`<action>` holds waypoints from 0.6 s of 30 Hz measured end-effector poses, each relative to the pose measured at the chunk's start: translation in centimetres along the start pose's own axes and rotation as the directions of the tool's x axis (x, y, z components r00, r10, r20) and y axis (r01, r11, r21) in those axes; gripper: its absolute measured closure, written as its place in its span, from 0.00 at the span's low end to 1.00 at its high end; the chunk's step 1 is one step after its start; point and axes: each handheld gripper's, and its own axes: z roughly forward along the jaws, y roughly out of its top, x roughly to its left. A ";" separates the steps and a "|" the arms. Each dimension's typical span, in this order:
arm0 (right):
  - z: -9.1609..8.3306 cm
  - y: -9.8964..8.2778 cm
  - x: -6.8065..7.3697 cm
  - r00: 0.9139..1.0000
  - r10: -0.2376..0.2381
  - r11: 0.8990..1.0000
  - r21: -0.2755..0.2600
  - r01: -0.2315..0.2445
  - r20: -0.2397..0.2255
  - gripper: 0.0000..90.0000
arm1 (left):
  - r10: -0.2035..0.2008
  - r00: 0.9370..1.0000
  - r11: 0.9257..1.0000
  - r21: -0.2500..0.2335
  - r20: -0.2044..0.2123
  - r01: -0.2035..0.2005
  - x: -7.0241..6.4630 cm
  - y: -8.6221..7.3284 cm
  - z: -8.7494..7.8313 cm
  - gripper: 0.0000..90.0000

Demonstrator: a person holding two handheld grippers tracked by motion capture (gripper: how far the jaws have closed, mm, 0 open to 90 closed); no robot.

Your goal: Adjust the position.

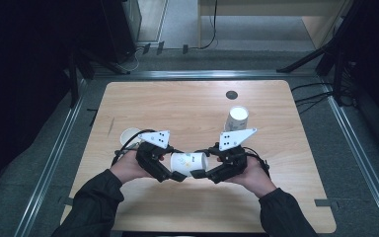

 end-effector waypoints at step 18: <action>-0.9 -0.4 -0.6 0.996 0.006 0.999 0.038 -0.009 0.093 0.30 | -0.024 0.995 0.999 0.038 -0.093 0.028 0.4 0.2 -2.8 0.25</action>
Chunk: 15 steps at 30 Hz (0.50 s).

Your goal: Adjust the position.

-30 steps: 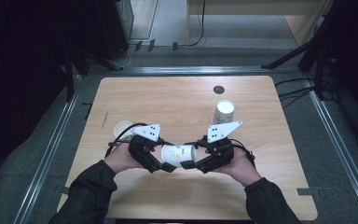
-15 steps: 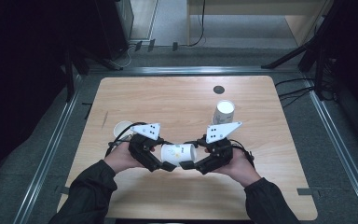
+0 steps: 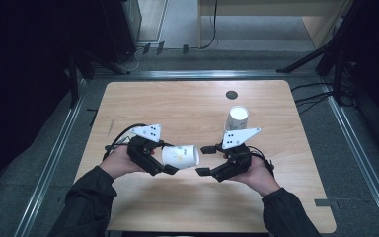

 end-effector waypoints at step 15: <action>0.9 -0.5 -0.2 0.999 -0.014 0.997 0.082 0.010 0.052 0.30 | 0.083 0.991 0.975 0.212 -0.103 -0.059 -0.5 2.5 -1.3 0.25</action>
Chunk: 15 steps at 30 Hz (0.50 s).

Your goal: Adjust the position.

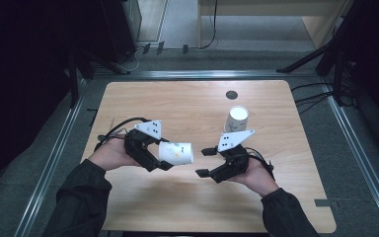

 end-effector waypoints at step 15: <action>-0.7 -0.2 0.1 1.000 -0.003 1.000 -0.004 0.003 0.026 0.30 | 0.081 0.996 0.976 0.207 -0.046 -0.070 0.3 2.5 0.9 0.25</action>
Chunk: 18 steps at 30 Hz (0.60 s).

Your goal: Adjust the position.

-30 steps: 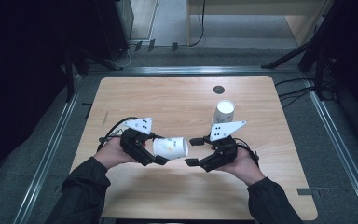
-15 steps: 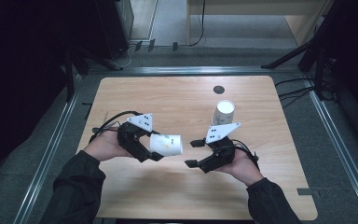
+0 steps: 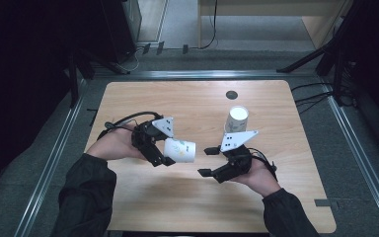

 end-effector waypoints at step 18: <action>2.9 0.0 0.3 0.999 -0.010 0.999 0.036 0.012 -0.052 0.30 | 0.014 0.999 0.974 0.226 0.043 -0.024 -0.9 0.4 3.0 0.25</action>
